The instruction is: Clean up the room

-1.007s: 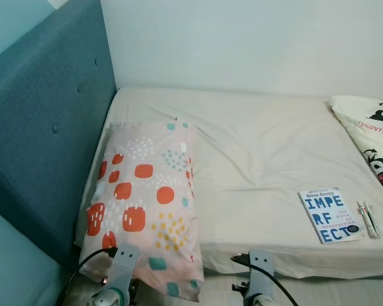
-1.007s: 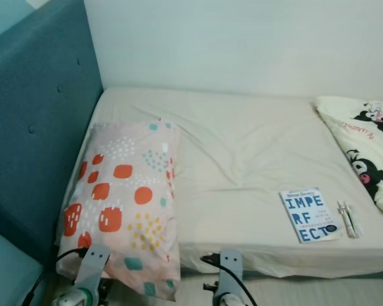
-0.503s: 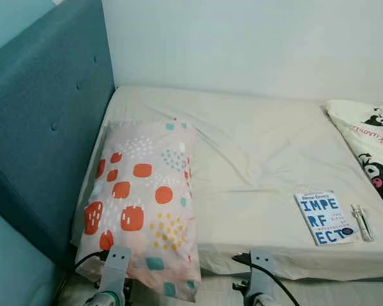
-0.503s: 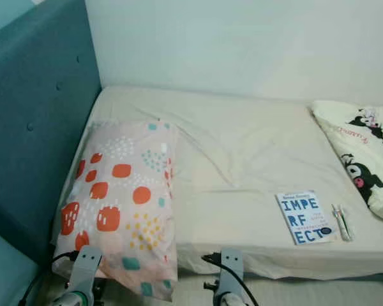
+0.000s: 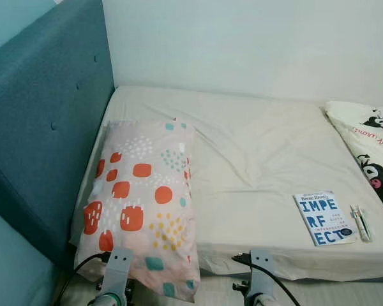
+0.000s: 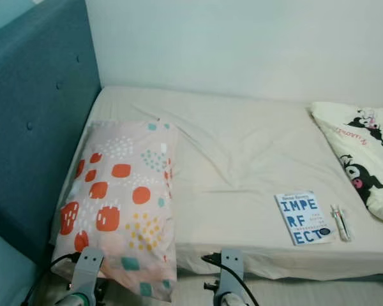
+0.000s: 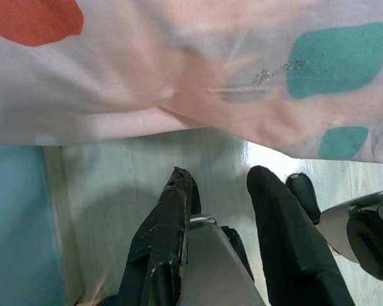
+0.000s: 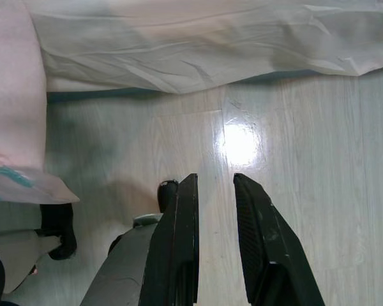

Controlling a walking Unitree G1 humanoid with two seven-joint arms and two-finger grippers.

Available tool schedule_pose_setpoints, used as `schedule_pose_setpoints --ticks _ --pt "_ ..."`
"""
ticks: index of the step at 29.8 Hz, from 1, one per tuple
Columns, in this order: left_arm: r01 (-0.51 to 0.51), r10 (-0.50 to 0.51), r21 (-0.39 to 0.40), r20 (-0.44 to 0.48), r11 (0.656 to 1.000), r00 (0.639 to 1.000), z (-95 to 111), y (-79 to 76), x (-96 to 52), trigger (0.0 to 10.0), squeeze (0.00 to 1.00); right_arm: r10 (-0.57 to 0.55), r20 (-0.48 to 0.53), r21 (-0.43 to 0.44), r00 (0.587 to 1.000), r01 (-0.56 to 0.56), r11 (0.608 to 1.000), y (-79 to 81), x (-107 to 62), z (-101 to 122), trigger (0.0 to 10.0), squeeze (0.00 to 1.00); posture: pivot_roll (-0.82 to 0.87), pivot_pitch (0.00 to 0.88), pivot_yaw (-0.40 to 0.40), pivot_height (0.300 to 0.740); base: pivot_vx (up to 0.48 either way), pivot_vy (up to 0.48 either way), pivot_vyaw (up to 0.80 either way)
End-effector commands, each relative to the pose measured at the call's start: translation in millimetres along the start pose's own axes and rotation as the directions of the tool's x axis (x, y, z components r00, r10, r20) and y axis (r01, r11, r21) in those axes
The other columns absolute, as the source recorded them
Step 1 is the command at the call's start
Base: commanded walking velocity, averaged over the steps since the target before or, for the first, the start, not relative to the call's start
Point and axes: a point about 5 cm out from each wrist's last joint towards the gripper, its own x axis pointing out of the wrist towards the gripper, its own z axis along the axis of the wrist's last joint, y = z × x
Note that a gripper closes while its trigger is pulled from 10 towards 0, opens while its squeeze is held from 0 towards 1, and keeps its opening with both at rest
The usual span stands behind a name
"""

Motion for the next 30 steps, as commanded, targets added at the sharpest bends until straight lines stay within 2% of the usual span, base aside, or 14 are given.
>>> schedule_pose_setpoints --ticks 1,9,16,25,30 --pt "-0.019 0.019 -0.025 -0.01 1.0 1.0 -6 1.0 -1.4 10.0 0.0 -0.005 -0.019 -0.012 1.0 0.004 1.0 -3.8 -0.7 -5 10.0 0.0 0.07 0.0 -0.043 0.74 0.0 0.0 0.0" --pt "-0.05 0.049 -0.051 -0.01 0.997 0.999 -6 8.2 -1.5 10.0 0.0 0.0 -0.015 -0.027 1.0 0.0 1.0 -3.4 0.1 -2 10.0 0.0 0.09 0.0 -0.055 0.74 0.0 0.0 0.0" --pt "-0.051 0.051 -0.055 -0.008 0.997 0.999 -6 8.2 -1.6 10.0 0.0 -0.003 -0.021 0.002 1.0 0.004 1.0 -2.6 -0.3 -4 10.0 0.0 0.09 0.0 -0.054 0.74 0.0 0.0 0.0" --pt "-0.034 0.034 -0.031 -0.002 0.999 0.999 -2 6.0 -0.7 10.0 0.0 -0.011 -0.023 0.025 1.0 0.012 1.0 -2.1 -0.8 -6 10.0 0.0 0.1 0.0 -0.017 0.74 0.0 0.0 0.0" --pt "-0.013 0.013 0.015 0.01 1.0 1.0 4 9.5 0.5 10.0 0.0 -0.021 -0.025 0.088 0.999 0.023 0.996 2.8 -1.2 -7 10.0 0.0 0.09 0.001 0.015 0.74 0.0 0.0 0.0"
